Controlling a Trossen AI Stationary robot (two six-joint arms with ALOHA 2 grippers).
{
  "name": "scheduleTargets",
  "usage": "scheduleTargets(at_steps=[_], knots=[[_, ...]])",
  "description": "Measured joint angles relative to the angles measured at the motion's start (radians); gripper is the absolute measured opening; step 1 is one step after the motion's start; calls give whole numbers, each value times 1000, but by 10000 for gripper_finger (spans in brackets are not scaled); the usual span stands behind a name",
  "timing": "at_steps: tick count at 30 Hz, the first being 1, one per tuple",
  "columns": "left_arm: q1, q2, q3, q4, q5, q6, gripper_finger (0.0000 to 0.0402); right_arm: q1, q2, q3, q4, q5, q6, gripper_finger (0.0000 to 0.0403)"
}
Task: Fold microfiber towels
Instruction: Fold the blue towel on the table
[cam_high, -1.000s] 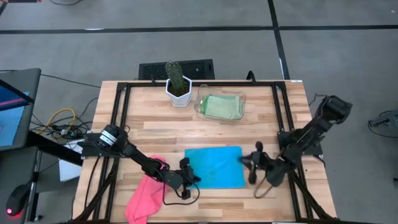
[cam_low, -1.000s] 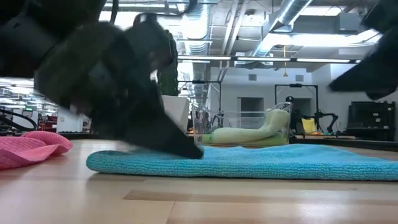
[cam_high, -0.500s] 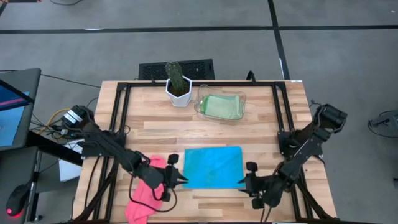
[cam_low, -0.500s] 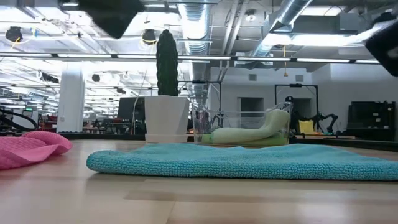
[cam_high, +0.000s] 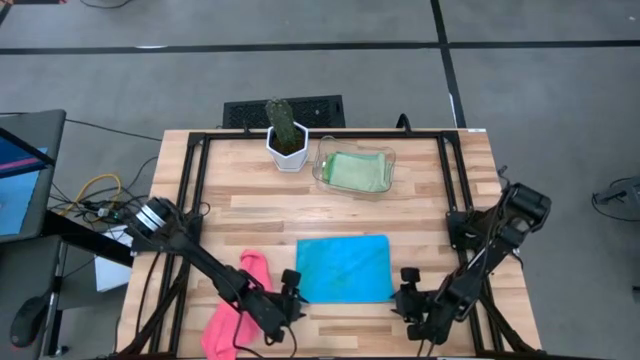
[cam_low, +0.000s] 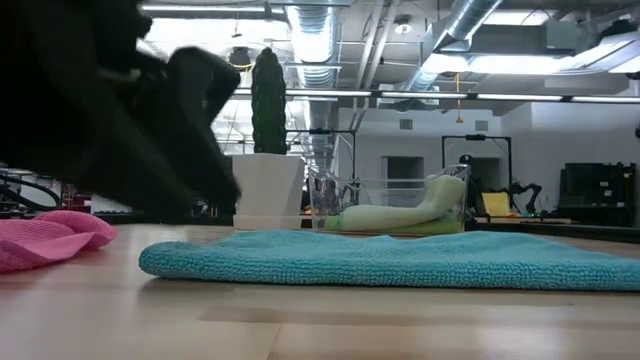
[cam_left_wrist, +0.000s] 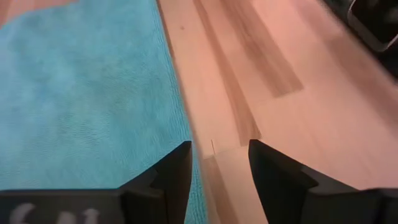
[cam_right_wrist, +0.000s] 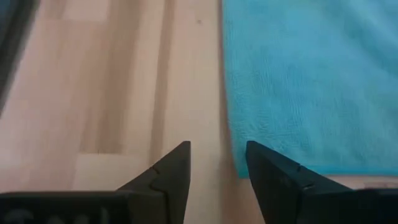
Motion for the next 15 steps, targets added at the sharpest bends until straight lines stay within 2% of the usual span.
scheduleTargets(at_steps=[7,15], knots=[[-2,65,26,-53,31,-47,155,8,81,4,19,33,60,177],[1,16,58,-181,-2,-101,155,18,55,0,15,47,80,170]])
